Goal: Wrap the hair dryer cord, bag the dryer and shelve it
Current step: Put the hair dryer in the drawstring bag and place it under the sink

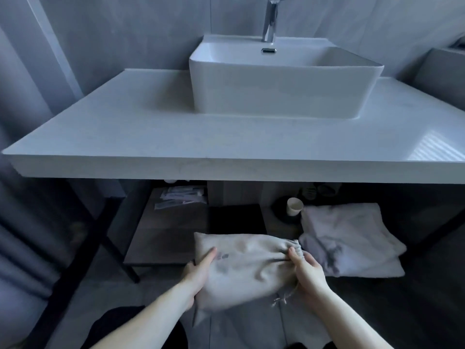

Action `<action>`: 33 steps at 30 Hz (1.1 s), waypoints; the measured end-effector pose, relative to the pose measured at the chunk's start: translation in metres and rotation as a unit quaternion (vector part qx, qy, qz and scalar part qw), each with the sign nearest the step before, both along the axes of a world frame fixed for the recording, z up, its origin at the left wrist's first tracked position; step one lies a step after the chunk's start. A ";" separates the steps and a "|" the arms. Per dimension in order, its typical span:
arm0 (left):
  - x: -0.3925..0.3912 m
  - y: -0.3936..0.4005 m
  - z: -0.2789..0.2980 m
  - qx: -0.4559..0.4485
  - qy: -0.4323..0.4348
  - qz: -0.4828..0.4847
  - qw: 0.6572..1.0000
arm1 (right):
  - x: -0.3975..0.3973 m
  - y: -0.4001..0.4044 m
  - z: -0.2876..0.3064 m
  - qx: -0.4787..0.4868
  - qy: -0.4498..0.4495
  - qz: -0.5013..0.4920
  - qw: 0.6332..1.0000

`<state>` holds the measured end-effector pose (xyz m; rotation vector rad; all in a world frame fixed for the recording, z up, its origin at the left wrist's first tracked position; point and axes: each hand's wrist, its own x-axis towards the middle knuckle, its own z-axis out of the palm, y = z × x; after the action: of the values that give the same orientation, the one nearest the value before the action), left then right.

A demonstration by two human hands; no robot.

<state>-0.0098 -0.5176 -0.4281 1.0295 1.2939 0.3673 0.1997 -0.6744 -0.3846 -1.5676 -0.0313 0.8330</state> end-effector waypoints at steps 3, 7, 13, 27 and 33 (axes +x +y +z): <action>0.019 0.024 -0.017 -0.007 0.025 0.002 1.000 | 0.022 0.025 -0.026 -0.049 -0.025 0.007 0.998; 0.039 0.055 -0.051 -0.019 0.047 0.018 0.999 | 0.042 0.062 -0.058 -0.070 0.001 0.000 0.998; 0.064 0.098 -0.087 -0.036 0.079 0.026 0.996 | 0.064 0.110 -0.095 -0.092 0.042 -0.025 0.995; 0.131 0.176 -0.141 -0.022 0.042 0.104 0.993 | 0.118 0.220 -0.152 -0.035 -0.014 -0.088 0.995; 0.154 0.186 -0.162 0.022 0.063 0.102 0.993 | 0.129 0.234 -0.187 -0.058 -0.033 -0.038 0.997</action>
<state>0.1439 -0.3316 -0.5904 0.9722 1.5155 0.4936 0.3285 -0.4399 -0.5715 -1.6942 0.0305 0.7341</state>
